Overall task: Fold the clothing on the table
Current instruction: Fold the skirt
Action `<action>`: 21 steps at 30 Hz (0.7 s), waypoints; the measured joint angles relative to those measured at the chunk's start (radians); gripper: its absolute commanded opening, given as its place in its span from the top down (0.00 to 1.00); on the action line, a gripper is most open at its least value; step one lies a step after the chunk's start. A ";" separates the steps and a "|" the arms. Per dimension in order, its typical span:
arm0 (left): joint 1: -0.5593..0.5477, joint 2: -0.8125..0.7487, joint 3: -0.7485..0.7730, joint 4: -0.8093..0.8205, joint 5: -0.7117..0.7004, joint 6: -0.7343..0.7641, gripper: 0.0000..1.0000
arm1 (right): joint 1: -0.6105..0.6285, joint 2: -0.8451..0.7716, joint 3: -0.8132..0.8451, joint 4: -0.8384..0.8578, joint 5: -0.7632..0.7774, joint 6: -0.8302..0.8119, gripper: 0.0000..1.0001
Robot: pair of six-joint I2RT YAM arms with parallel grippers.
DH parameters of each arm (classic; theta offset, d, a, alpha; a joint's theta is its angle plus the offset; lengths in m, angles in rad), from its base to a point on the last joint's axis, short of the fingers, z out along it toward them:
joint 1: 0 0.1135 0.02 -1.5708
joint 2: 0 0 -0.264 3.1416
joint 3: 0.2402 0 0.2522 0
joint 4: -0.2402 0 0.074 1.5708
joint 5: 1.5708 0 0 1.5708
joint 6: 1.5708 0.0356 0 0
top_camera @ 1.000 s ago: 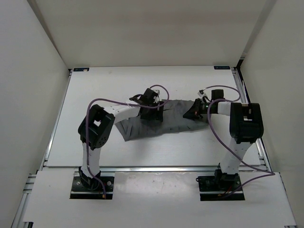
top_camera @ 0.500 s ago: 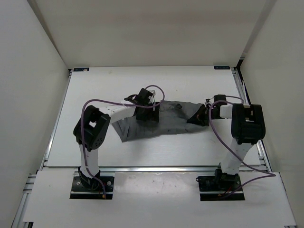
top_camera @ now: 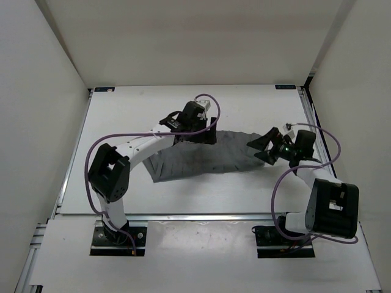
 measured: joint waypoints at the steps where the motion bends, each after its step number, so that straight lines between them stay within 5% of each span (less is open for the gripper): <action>1: -0.014 0.009 0.019 -0.001 0.004 -0.003 0.07 | -0.011 -0.008 -0.039 0.003 -0.006 0.011 0.01; 8: -0.078 0.103 0.020 -0.006 0.024 -0.063 0.07 | -0.061 -0.007 -0.179 -0.079 -0.011 0.061 0.01; 14: -0.064 0.121 -0.018 -0.039 0.012 -0.099 0.07 | 0.036 -0.117 -0.320 0.030 0.096 0.163 0.01; 21: -0.028 0.073 -0.090 -0.076 -0.079 -0.117 0.07 | 0.085 -0.057 -0.347 0.169 0.219 0.259 0.01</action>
